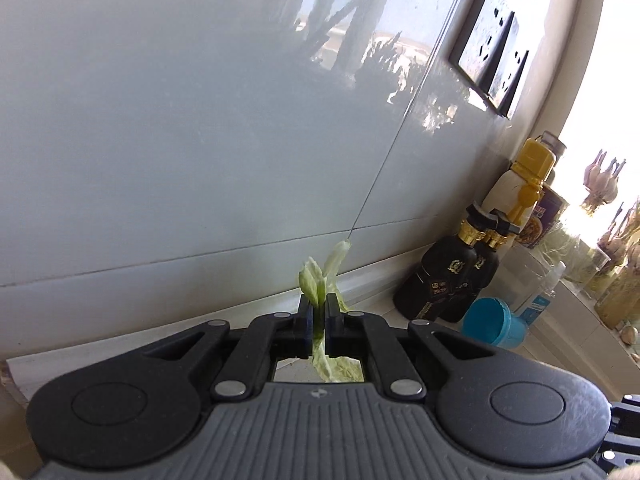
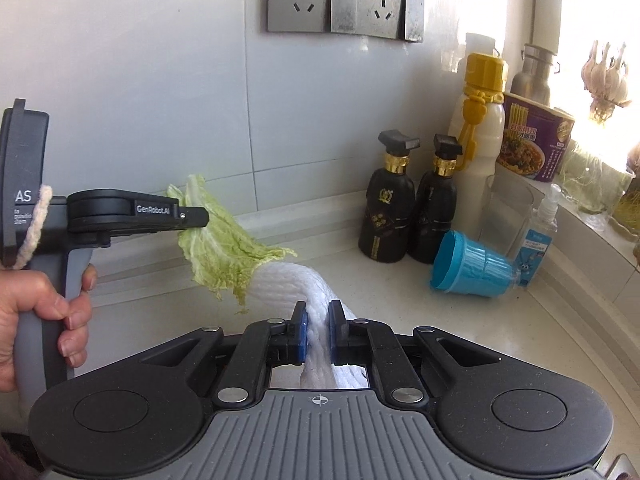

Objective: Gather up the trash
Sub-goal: 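Grasp the green cabbage leaf with the left tool while the right tool grasps the foam net, then carry the cabbage leaf and foam net down over the trash bin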

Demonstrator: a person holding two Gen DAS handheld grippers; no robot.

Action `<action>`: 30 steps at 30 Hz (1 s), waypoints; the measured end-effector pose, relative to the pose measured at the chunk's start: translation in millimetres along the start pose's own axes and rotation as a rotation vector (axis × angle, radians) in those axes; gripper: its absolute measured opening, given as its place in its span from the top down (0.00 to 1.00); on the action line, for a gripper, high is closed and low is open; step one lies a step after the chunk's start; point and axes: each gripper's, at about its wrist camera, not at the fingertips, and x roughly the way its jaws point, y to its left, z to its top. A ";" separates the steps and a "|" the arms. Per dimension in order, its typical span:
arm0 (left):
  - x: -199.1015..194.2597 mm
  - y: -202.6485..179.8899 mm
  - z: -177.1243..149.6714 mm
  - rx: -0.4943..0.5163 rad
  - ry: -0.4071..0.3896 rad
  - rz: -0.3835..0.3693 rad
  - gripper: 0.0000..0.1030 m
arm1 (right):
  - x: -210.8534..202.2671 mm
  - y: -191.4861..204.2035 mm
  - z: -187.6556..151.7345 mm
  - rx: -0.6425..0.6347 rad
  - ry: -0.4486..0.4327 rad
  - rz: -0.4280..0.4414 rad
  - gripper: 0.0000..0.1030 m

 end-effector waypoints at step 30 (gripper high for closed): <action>-171.7 76.4 11.4 -0.022 -0.051 0.037 0.96 | -82.9 100.2 3.0 -0.094 -0.014 0.037 0.93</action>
